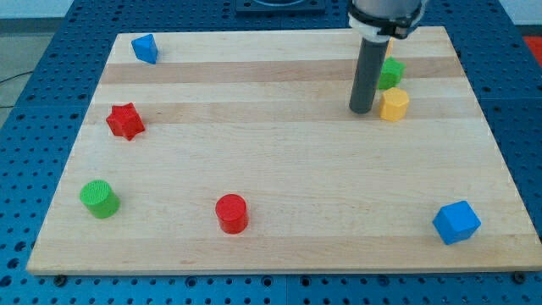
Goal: Move the blue cube below to the yellow hexagon
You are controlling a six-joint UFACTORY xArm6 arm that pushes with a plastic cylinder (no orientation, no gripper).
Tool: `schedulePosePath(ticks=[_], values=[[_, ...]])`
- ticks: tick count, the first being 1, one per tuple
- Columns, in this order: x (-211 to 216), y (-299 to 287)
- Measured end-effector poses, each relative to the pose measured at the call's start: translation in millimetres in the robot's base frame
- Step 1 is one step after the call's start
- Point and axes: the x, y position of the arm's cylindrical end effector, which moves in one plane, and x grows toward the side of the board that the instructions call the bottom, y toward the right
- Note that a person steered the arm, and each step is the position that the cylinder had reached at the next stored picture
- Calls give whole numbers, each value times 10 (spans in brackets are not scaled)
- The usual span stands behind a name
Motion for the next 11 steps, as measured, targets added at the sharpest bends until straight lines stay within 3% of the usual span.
schedulePosePath(ticks=[2,3,4,5,6,7,8,9,11], values=[[160,208],[990,392],[1198,1460],[1681,1658],[2398,807],[2296,133],[1980,183],[2386,102],[2267,816]])
